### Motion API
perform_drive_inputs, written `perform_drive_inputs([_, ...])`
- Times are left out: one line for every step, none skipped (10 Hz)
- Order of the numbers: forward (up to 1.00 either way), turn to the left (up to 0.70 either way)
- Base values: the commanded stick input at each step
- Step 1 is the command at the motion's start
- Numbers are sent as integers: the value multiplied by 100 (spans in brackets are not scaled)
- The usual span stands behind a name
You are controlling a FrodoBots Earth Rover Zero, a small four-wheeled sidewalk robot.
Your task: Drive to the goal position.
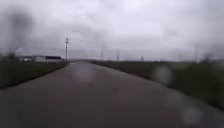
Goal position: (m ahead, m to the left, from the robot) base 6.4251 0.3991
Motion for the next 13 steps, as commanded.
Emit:
perform_drive_inputs([70,0])
perform_drive_inputs([70,0])
perform_drive_inputs([70,0])
perform_drive_inputs([70,0])
perform_drive_inputs([70,0])
perform_drive_inputs([70,0])
perform_drive_inputs([70,0])
perform_drive_inputs([70,0])
perform_drive_inputs([70,0])
perform_drive_inputs([70,0])
perform_drive_inputs([70,0])
perform_drive_inputs([70,8])
perform_drive_inputs([70,2])
